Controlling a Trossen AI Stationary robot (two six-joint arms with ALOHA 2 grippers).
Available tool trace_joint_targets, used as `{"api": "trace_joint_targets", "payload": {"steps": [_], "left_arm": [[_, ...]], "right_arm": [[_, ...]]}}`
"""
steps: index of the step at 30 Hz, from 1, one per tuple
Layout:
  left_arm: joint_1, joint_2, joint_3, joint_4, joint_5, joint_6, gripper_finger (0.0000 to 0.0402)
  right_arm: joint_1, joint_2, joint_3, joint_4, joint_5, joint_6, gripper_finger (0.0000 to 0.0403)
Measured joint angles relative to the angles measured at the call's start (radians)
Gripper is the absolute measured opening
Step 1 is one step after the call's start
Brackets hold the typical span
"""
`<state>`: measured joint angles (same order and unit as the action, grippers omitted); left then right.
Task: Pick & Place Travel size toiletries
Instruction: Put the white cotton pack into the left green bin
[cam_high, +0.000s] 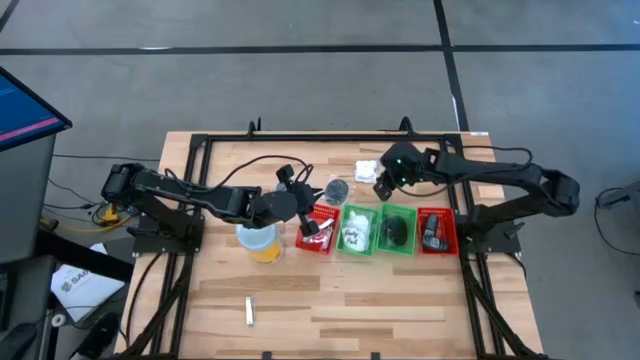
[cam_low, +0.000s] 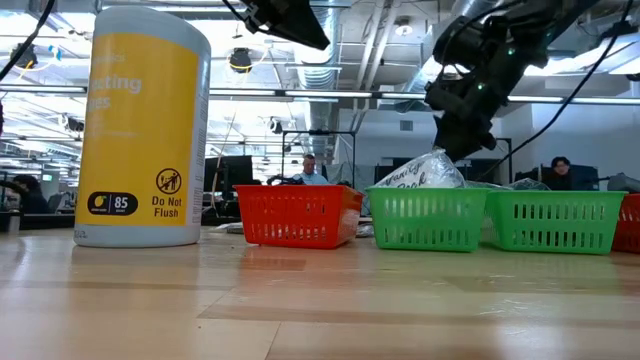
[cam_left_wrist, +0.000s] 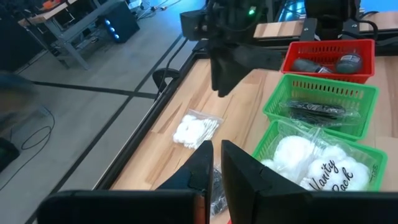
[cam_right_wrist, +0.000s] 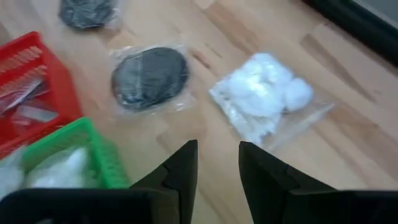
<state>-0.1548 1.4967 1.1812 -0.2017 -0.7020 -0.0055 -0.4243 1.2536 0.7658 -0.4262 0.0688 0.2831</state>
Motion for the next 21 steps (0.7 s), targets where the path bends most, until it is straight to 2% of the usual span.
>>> {"api": "trace_joint_targets", "payload": {"steps": [12,18,21], "left_arm": [[-0.001,0.000,0.000,0.053,0.000,-0.026,0.0025],[-0.001,0.000,0.000,0.055,0.000,-0.026,0.0025],[-0.001,0.000,0.000,0.056,0.000,-0.026,0.0025]], "right_arm": [[-0.186,0.136,0.000,0.074,-0.002,-0.110,0.0111],[-0.262,0.233,0.000,0.149,-0.089,-0.129,0.0145],[-0.292,0.272,0.000,0.171,-0.098,-0.128,0.0167]]}}
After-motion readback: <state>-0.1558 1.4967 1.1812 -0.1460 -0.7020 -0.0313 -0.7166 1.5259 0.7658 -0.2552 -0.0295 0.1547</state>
